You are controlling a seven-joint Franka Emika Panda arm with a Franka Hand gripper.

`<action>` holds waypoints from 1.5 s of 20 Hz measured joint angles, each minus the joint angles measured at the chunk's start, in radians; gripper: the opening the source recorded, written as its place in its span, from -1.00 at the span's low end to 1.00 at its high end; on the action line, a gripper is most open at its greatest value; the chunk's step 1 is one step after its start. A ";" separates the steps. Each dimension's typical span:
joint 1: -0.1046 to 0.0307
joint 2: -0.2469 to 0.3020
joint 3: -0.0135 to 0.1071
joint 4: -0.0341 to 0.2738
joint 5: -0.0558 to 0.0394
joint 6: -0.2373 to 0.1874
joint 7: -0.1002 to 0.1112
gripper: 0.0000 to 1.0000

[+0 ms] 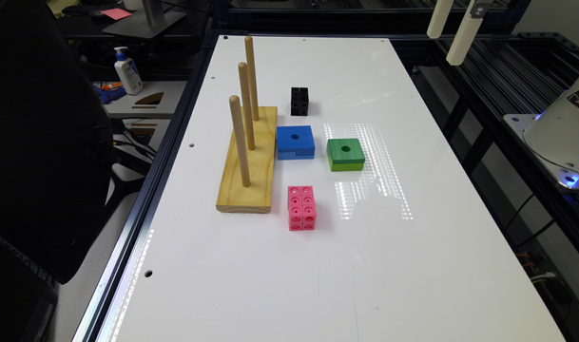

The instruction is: Pick up pink block.

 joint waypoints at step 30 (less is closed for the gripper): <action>0.092 0.154 0.082 0.101 0.0457 0.112 0.123 1.00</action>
